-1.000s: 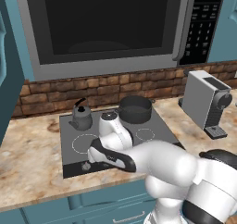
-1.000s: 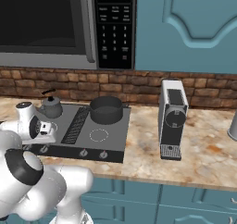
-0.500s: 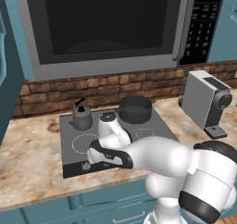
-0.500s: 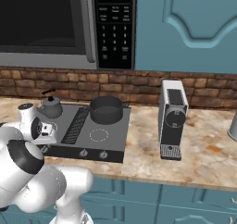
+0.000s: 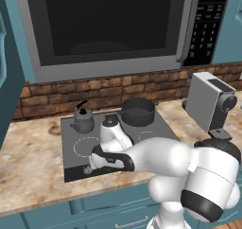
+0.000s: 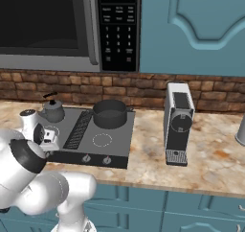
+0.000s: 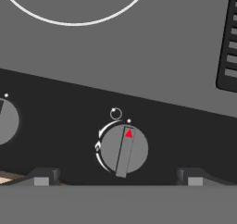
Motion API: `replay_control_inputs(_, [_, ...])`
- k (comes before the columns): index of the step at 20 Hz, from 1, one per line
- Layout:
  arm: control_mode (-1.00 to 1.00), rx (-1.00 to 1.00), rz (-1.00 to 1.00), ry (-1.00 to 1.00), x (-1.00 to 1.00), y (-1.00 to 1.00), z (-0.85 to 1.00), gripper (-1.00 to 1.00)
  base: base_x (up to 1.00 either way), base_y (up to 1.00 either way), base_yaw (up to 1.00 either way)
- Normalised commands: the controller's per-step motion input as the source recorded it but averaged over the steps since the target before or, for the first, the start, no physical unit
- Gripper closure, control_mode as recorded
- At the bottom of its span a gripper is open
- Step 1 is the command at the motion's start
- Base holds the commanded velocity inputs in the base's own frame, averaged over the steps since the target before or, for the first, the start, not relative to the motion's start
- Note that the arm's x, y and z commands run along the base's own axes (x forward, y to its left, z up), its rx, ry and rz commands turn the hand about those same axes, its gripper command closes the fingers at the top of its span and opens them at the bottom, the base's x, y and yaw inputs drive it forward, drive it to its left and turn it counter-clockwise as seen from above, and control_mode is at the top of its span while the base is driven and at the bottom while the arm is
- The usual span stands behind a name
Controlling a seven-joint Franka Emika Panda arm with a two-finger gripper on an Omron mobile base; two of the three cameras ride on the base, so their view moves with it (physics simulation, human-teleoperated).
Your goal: Pick the kettle from the cabinet and place it on a stove burner. Then pick the pot from the counter and place it on another stove burner. Finally, turn both burners on.
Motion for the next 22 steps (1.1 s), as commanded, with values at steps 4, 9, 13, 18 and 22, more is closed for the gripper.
replay_control_inputs(4, [-1.00,0.00,0.00,0.00,0.05,0.00,-0.06,-1.00,0.00,0.00,0.00])
replay_control_inputs(9, [-1.00,0.00,0.00,0.00,0.16,0.00,-0.05,-1.00,0.00,0.00,0.00])
replay_control_inputs(13, [-1.00,0.00,0.00,0.00,0.13,0.00,-0.07,-1.00,0.00,0.00,0.00])
replay_control_inputs(18, [-1.00,0.00,0.00,0.00,0.00,0.00,-0.08,-1.00,0.00,0.00,0.00])
replay_control_inputs(22, [-1.00,0.00,-0.01,0.00,-0.01,0.00,-0.07,-1.00,0.00,0.00,0.00])
